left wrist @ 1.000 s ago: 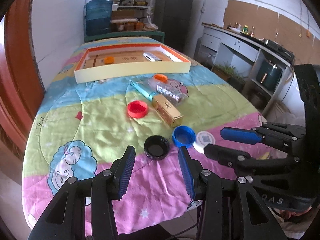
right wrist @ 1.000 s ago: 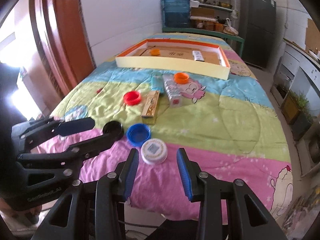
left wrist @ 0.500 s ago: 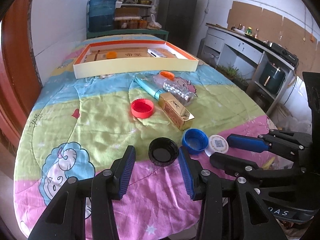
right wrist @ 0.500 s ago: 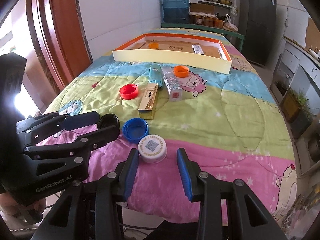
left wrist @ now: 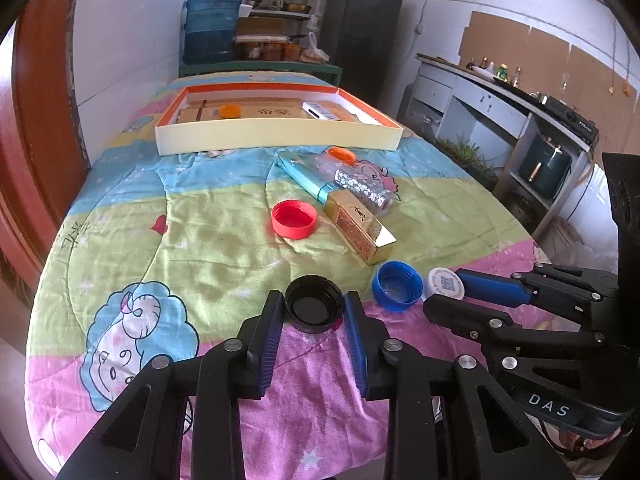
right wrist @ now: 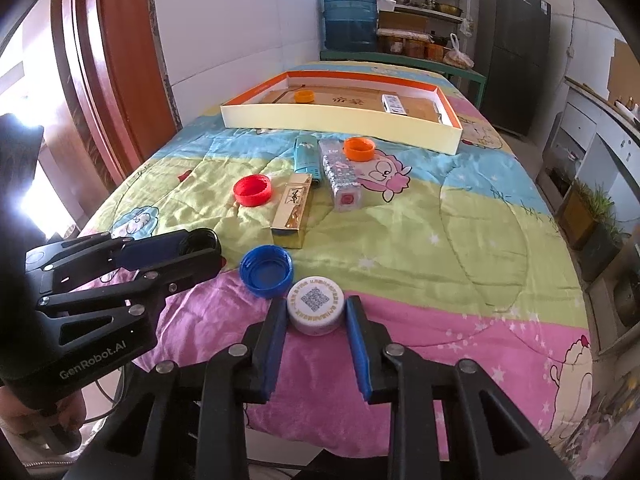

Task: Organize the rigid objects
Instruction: 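Grasp the black cap with the left tool while the right tool grasps the white QR cap, then carry the black cap and white QR cap over the box lid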

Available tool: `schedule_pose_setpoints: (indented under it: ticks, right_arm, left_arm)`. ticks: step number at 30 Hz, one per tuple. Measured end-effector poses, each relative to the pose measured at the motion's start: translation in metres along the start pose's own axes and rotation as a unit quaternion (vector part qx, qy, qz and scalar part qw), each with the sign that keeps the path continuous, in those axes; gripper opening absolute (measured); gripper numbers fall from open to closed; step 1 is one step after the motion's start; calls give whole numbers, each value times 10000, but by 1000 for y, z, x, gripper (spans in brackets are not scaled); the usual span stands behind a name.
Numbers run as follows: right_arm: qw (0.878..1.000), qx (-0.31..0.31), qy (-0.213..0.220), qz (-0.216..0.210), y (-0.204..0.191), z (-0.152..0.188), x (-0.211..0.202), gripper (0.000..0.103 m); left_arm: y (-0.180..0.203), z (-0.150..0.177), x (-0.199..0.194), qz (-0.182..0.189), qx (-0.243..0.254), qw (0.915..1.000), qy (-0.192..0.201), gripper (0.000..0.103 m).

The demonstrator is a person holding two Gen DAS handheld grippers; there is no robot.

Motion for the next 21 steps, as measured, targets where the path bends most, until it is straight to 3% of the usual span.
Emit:
schedule_pose_setpoints:
  ticks: [21]
  right_arm:
    - [9997, 166, 193, 21, 15, -20, -11, 30]
  left_arm:
    - [-2, -22, -18, -16, -3, 9998, 206, 31]
Point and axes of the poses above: each gripper's, at about its wrist camera, not at the fingertips, and x roughly the way its jaws point, y to its right, z to its underside, the point moved 10 cm from there along x, roughly the way its jaws point, and after that the axes turned 11 degrees about -y, right-handed, at the moved point
